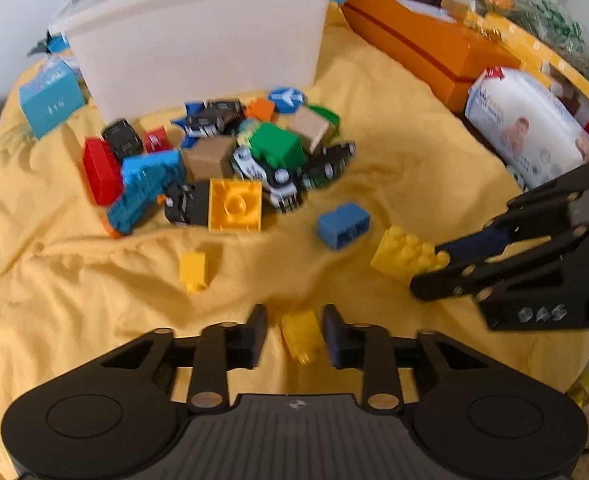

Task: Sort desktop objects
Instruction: 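Approach the small yellow brick with the left tool while the right tool approaches the long yellow brick, then close the left tool on the small yellow brick while the right tool grasps the long yellow brick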

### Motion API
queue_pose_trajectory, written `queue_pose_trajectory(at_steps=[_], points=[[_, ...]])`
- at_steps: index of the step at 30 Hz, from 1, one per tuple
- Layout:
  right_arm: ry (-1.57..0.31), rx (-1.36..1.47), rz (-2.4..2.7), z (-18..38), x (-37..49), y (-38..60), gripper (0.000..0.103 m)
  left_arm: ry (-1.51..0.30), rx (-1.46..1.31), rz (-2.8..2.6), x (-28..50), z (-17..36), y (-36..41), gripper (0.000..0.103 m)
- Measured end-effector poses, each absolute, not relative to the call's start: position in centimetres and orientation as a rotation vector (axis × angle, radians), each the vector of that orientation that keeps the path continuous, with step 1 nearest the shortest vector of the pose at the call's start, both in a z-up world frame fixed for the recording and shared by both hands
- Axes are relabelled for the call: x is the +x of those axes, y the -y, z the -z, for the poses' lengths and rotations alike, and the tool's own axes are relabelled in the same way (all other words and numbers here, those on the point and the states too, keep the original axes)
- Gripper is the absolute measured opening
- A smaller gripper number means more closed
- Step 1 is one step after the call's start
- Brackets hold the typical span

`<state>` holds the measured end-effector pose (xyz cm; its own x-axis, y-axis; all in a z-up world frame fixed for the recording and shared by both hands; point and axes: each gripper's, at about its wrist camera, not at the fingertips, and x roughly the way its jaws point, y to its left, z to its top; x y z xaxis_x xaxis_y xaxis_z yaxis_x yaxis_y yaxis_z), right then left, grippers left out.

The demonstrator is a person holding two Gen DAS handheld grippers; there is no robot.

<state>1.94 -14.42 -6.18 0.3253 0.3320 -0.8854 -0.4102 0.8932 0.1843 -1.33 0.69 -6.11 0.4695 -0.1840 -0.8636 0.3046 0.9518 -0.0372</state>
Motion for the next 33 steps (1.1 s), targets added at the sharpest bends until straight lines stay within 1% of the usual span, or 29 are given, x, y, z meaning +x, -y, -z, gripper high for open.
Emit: queue_pose_trajectory(at_steps=[2,3,8,9,12,16,17,18,30,31,32,33], points=[[-1.115,-0.110,-0.479,6.0,1.7,14.1,0.035,-1.009,0.128,0.294,-1.7,5.7,-0.8,0.049],[-1.097,-0.122,-0.483,5.9,1.6,14.1,0.039,-0.997,0.123,0.293,-2.0,5.5,-1.1,0.050],[-1.038,-0.120,-0.514,5.5,0.6,14.5,0.044,-0.978,0.076,0.307,-3.8,5.2,-2.3,0.051],[-1.019,-0.122,-0.521,5.4,0.3,14.6,0.047,-0.987,0.067,0.306,-4.1,5.4,-2.3,0.051],[-0.963,-0.134,-0.540,5.3,-0.4,14.7,0.047,-0.994,0.038,0.302,-4.2,5.9,-2.3,0.051],[-0.929,-0.191,-0.531,5.8,-0.6,14.0,0.047,-0.987,0.037,0.310,-4.0,6.3,-1.6,0.049],[-0.927,-0.212,-0.523,5.9,-0.5,13.8,0.047,-0.985,0.055,0.304,-4.0,6.3,-1.3,0.044],[-0.921,-0.225,-0.519,6.1,-0.6,13.8,0.047,-0.983,0.076,0.291,-4.0,6.3,-1.2,0.042],[-0.910,-0.179,-0.517,6.2,-1.1,14.7,0.047,-1.001,0.148,0.331,-6.1,4.9,-1.1,0.041],[-0.912,-0.177,-0.517,6.2,-1.1,14.7,0.047,-1.003,0.157,0.343,-6.5,4.8,-1.1,0.040],[-0.912,-0.173,-0.516,6.2,-1.0,14.8,0.047,-1.004,0.157,0.358,-6.7,4.7,-1.1,0.033],[-0.913,-0.168,-0.518,6.2,-1.0,14.8,0.047,-1.007,0.154,0.374,-6.9,4.5,-1.0,0.031]])
